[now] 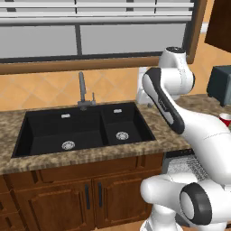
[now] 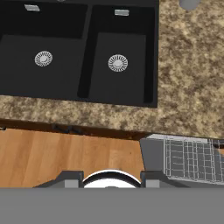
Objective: Pick up the cup and bowl from the counter, place them in the dishwasher, and close the dishwasher door.
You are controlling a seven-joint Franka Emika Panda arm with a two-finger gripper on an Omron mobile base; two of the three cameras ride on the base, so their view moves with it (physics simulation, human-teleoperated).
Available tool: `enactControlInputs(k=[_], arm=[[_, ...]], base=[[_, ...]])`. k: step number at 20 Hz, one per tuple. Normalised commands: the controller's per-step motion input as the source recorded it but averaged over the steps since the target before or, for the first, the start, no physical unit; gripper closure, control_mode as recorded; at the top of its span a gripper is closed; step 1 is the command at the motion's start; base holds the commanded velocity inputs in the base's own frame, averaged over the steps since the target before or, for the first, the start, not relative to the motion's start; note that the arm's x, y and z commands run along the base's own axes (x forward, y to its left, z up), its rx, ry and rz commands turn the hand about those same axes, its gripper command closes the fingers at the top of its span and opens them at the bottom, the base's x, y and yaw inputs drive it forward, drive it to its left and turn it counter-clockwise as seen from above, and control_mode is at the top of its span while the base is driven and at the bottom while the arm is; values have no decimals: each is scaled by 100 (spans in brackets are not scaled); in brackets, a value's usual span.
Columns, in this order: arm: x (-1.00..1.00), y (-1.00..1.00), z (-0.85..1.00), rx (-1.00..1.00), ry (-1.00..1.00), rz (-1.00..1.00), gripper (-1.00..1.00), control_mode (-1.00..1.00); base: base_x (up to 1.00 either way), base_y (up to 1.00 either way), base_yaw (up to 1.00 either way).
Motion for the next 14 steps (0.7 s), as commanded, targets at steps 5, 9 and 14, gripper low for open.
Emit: enactControlInputs(k=[5, 9, 14], arm=[[-44, 3, 1, 0, -12, 0, -100, -100], [-78, 11, 0, 0, -9, 0, -100, -100], [-80, 12, 0, 0, -4, 0, -100, -100]], base=[[0, 0, 0], [0, 0, 0], [0, 0, 0]])
